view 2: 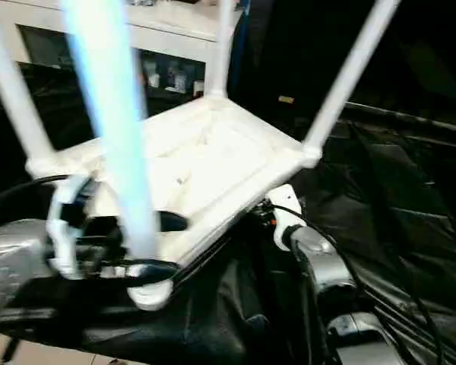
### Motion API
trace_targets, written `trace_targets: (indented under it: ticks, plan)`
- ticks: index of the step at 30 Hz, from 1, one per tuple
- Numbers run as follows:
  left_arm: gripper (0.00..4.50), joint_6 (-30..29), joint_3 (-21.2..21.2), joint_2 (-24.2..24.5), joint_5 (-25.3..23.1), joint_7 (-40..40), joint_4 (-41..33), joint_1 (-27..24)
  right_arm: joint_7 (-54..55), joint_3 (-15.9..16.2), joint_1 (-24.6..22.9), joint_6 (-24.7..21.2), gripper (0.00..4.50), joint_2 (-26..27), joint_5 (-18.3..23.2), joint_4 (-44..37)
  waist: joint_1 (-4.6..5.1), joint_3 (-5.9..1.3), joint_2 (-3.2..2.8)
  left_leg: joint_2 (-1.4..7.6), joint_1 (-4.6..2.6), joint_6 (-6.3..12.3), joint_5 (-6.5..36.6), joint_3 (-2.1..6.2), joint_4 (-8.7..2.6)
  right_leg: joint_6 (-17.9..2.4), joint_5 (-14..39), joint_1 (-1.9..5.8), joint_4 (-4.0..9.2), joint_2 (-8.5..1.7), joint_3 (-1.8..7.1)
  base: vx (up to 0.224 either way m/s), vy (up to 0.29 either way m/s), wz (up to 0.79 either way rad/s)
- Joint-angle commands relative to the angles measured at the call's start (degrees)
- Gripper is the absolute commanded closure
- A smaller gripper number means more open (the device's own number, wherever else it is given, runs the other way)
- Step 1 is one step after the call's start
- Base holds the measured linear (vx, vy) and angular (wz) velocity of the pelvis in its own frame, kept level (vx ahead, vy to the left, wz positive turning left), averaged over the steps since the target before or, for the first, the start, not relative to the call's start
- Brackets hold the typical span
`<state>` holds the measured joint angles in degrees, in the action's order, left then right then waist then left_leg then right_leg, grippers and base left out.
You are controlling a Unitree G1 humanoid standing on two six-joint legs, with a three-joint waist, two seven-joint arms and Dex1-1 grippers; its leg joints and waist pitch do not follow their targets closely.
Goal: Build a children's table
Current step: Rotate table base
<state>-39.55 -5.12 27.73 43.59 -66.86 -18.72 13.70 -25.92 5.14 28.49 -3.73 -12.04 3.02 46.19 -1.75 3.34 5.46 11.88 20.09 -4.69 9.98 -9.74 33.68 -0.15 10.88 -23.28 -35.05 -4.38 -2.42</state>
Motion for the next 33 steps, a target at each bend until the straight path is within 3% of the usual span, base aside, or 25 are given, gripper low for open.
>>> trace_targets:
  ticks: [1,5,7,8,11,15,18,23,25,28,29,33]
  plan:
    - [0.07,1.65,-3.37,-2.70,-1.99,1.59,0.35,2.69,-1.52,2.13,2.89,1.79,1.43,1.63,-0.73,0.76,-0.14,-2.86,-0.73,0.65,-0.03,-3.85,24.33,0.41,-4.68,-4.81,28.19,1.67,5.23,-2.48,1.47,0.000,0.000,0.00]
    - [0.07,3.28,-5.54,-5.63,-3.92,2.52,2.44,4.78,-1.88,2.71,4.01,2.41,1.43,2.72,-1.34,1.80,0.16,-2.74,-0.57,0.50,0.26,-3.70,25.05,0.56,-4.68,-3.62,30.63,1.73,5.55,-2.51,1.28,0.000,0.000,0.00]
    - [0.07,4.35,-6.48,-6.91,-5.26,3.16,3.36,5.52,-2.17,3.07,4.39,2.75,1.43,3.17,-1.78,2.29,0.14,-2.92,-0.60,0.46,-0.08,-3.67,25.01,0.49,-4.42,-3.26,31.29,1.46,5.76,-2.57,1.34,0.000,0.000,0.00]
    - [0.07,5.09,-7.19,-7.59,-6.14,3.46,4.19,6.10,-2.29,3.32,4.66,3.06,1.43,3.46,-2.19,2.69,0.10,-3.04,-0.53,0.51,0.05,-3.21,23.69,0.33,-4.44,-4.16,27.98,1.43,5.45,-2.38,1.53,0.000,0.000,0.00]
    - [0.07,7.52,-8.95,-9.32,-8.74,4.58,6.59,7.52,-2.63,3.82,5.02,3.65,1.43,3.88,-2.81,3.29,0.00,-2.97,-0.68,0.55,-0.09,-3.00,23.97,0.20,-4.44,-5.22,26.08,1.25,5.33,-2.26,1.52,0.000,0.000,0.00]
    - [0.07,11.06,-10.29,-11.43,-12.40,6.05,10.16,9.34,-3.74,3.67,5.59,4.76,1.43,4.53,-3.13,4.49,-0.22,-3.20,-0.69,0.65,-0.05,-2.68,22.40,0.05,-4.44,-6.53,22.41,1.55,4.86,-2.24,1.68,0.000,0.000,0.00]
    - [0.07,13.20,-11.07,-12.61,-14.81,7.10,12.83,10.79,-6.41,5.31,5.23,5.88,1.43,4.94,-3.62,3.89,-0.30,-3.38,-0.58,0.68,0.13,-2.13,21.06,-0.03,-4.37,-7.25,20.13,1.78,4.65,-2.30,1.80,0.000,0.000,0.00]
    - [0.07,17.38,-11.97,-13.33,-19.36,9.48,17.44,12.32,-7.36,5.38,5.44,6.69,1.43,5.75,-3.75,4.43,-0.33,-3.48,-0.38,0.71,0.33,-1.65,19.08,-0.13,-4.27,-7.73,18.99,1.93,4.49,-2.40,1.84,0.000,0.000,0.00]
    - [0.07,18.20,-12.11,-13.43,-20.45,10.15,18.41,12.63,-8.05,5.27,5.45,6.87,1.43,5.93,-3.62,4.40,-0.29,-3.51,-0.17,0.74,0.80,-1.56,18.03,0.02,-4.33,-7.10,20.60,2.32,4.48,-2.55,1.70,0.000,0.000,0.00]
    - [0.07,20.96,-12.65,-14.40,-23.47,11.84,21.15,13.40,-8.03,5.01,5.85,7.37,1.43,6.10,-4.14,5.18,-0.50,-3.60,-0.31,0.84,0.45,-1.49,16.96,-0.14,-4.19,-7.60,19.32,1.99,4.55,-2.60,1.81,0.000,0.000,0.00]
    - [0.07,21.37,-12.81,-14.59,-24.28,12.58,21.82,13.66,-7.87,4.94,5.95,7.51,1.43,6.10,-4.21,5.36,-0.55,-3.68,-0.33,0.87,0.40,-1.40,16.25,-0.21,-4.16,-8.54,17.15,2.03,4.22,-2.48,1.79,0.000,0.000,0.00]
    - [0.07,24.61,-12.60,-15.46,-27.87,16.29,26.06,15.29,-7.87,4.21,6.50,8.22,1.43,5.76,-3.94,5.33,-0.50,-3.62,-0.45,0.91,0.52,-1.29,16.50,-0.14,-4.26,-9.07,16.30,2.20,4.16,-2.43,1.70,0.000,0.000,0.00]
